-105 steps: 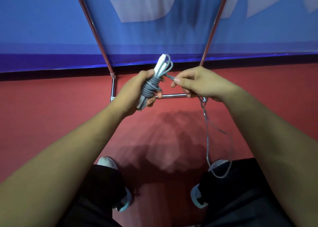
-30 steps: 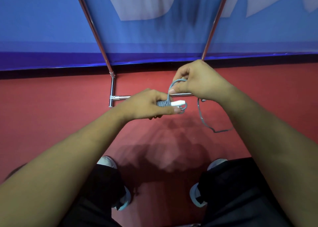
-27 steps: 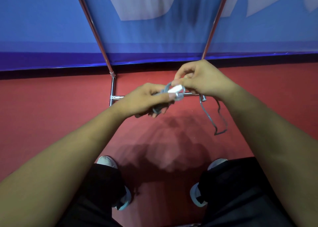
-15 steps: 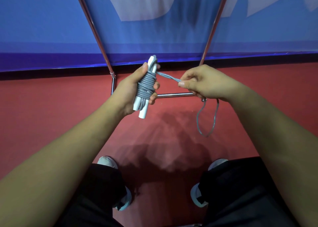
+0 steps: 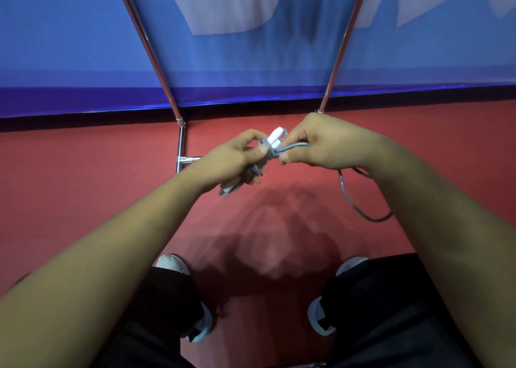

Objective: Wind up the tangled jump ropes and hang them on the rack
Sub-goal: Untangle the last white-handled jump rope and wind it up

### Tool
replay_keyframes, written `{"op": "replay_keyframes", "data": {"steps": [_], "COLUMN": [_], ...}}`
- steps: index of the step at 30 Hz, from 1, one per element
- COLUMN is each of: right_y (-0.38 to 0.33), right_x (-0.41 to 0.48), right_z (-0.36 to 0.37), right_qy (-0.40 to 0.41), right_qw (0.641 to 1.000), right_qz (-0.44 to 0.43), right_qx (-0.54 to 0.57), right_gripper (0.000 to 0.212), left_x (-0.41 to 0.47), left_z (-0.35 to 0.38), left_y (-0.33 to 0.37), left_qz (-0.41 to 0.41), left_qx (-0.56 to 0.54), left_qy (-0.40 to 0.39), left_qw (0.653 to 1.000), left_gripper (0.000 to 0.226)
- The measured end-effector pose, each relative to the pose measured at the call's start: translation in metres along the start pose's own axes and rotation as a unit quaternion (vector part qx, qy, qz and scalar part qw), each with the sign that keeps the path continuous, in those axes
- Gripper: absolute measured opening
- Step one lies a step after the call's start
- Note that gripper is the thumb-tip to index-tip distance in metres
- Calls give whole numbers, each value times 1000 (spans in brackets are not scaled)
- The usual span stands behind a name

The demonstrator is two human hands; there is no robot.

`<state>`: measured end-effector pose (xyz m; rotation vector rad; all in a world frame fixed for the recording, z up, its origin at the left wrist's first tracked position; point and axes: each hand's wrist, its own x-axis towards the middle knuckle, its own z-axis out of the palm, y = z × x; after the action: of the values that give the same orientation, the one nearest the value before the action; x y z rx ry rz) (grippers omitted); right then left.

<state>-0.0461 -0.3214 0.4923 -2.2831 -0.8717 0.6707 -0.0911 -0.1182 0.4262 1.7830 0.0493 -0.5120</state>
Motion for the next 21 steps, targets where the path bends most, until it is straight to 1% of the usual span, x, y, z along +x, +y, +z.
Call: {"op": "replay_keyframes", "data": {"steps": [1, 2, 3, 6, 8, 9, 11, 13, 15, 17, 19, 21], "right_y": [0, 0, 0, -2, -2, -2, -1, -1, 3, 9, 15, 18], "right_x": [0, 0, 0, 1, 5, 7, 9, 8, 8, 9, 11, 12], "right_z": [2, 3, 4, 5, 5, 5, 5, 7, 8, 10, 11, 11], "right_qy": [-9, -17, -21, -2, 37, 59, 88, 100, 116, 123, 102, 72], "right_qw": [1000, 1000, 1000, 1000, 999, 997, 992, 988, 981, 974, 977, 984], "right_qz": [4, 9, 15, 10, -5, -3, 15, 22, 38, 53, 47, 47], "right_qx": [-4, -3, 4, 10, 23, 45, 95, 119, 152, 184, 181, 157], "right_gripper": [12, 13, 14, 14, 7, 7, 22, 24, 18, 10, 11, 15], "left_x": [-2, -3, -5, -9, -12, -14, -15, -15, -16, -17, -15, -11], "left_z": [2, 3, 4, 2, 2, 4, 9, 10, 8, 6, 7, 7], "left_y": [1, 1, 3, 7, 9, 9, 8, 9, 10, 11, 12, 12], "left_qz": [13, 24, 33, 63, 78, 85, 91, 95, 102, 113, 125, 126], "left_qx": [76, 131, 160, 168, 175, 184, 182, 135, 66, 0, -98, -199], "left_qy": [-10, -21, -30, -58, -84, -90, -72, -48, -45, -40, -36, -14], "left_qw": [997, 991, 986, 982, 978, 975, 976, 985, 991, 993, 987, 972], "left_gripper": [15, 15, 16, 16, 18, 19, 19, 16, 14, 21, 23, 26]}}
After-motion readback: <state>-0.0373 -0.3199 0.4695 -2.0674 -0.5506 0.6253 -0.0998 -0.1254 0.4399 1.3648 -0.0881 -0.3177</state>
